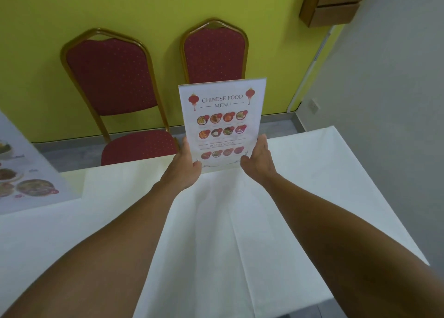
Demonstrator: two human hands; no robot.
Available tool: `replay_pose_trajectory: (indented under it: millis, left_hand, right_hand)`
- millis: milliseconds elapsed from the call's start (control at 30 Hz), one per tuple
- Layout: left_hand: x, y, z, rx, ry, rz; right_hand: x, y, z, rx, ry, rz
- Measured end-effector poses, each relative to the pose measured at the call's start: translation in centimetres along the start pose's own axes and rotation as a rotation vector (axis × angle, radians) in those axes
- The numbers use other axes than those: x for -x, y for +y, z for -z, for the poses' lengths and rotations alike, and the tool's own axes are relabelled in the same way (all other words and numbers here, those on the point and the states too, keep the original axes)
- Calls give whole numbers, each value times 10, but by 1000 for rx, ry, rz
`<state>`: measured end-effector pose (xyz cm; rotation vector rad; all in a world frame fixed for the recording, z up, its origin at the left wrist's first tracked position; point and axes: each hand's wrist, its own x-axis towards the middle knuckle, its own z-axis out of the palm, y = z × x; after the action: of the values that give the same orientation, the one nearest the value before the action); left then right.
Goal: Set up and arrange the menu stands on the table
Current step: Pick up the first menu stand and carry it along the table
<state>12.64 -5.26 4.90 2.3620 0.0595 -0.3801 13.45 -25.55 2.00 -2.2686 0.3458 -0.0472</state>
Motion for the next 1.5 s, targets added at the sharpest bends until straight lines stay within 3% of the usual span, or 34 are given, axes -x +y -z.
replay_pose_trajectory:
  millis: [167,333,1000,1500]
  left_hand:
    - [-4,9,-20,114,129,89]
    - [-10,30,-46,137,184,123]
    - [-59,188,-193,208,121,24]
    - [-89,212,-236,235,82,42]
  right_hand:
    - [-15,13,16,-192,-175,-39]
    - [-25,37,45,-273,-203,-75]
    - [-101,164,209,-331,-89,-61]
    - [-127,208,225,-330,-6,-62]
